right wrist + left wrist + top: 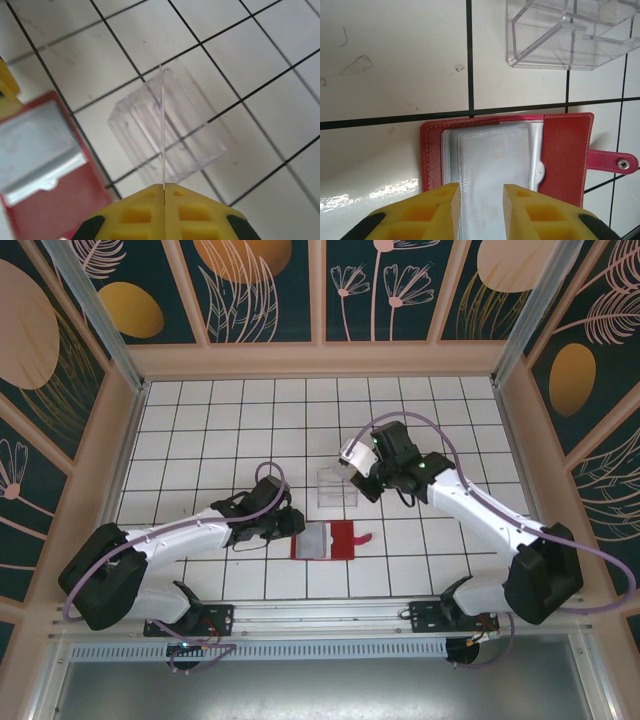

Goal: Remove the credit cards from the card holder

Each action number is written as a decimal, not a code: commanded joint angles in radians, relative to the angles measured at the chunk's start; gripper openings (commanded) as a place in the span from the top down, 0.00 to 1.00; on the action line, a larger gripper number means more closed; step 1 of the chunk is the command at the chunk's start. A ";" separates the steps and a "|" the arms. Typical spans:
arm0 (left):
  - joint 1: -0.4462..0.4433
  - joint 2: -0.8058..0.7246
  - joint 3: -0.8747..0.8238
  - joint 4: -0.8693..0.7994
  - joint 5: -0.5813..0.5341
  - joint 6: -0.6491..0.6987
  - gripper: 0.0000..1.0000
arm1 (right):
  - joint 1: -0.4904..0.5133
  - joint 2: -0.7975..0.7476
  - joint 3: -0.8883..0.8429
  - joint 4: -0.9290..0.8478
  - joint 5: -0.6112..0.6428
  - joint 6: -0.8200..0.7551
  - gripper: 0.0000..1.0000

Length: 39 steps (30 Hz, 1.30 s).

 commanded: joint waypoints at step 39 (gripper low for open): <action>0.003 -0.074 -0.092 0.031 -0.014 -0.016 0.74 | 0.013 0.580 0.573 -0.481 0.091 -0.428 1.00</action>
